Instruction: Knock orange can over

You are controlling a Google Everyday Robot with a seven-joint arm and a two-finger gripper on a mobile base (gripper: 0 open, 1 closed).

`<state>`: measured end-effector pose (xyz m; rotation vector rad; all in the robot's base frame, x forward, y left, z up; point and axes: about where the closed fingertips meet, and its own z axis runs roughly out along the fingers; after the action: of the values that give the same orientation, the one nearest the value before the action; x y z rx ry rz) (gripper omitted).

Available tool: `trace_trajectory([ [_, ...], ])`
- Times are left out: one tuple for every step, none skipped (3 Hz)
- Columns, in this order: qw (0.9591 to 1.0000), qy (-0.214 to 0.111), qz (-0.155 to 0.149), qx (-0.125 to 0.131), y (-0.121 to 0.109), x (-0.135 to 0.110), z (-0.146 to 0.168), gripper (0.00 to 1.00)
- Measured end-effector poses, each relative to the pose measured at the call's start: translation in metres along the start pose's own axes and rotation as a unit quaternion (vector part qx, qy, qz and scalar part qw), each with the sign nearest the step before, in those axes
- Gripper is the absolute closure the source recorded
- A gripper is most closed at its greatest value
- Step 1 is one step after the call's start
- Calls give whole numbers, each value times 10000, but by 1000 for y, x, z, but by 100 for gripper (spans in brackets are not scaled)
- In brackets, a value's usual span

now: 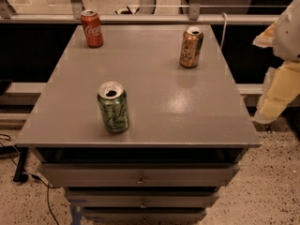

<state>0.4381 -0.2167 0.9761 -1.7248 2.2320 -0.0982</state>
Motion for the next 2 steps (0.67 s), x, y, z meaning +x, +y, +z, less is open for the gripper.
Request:
trace_trajectory([
  [10000,0,0,0,0,0,0,0],
  [9998,-154,30,151,-13,-2,7,0],
])
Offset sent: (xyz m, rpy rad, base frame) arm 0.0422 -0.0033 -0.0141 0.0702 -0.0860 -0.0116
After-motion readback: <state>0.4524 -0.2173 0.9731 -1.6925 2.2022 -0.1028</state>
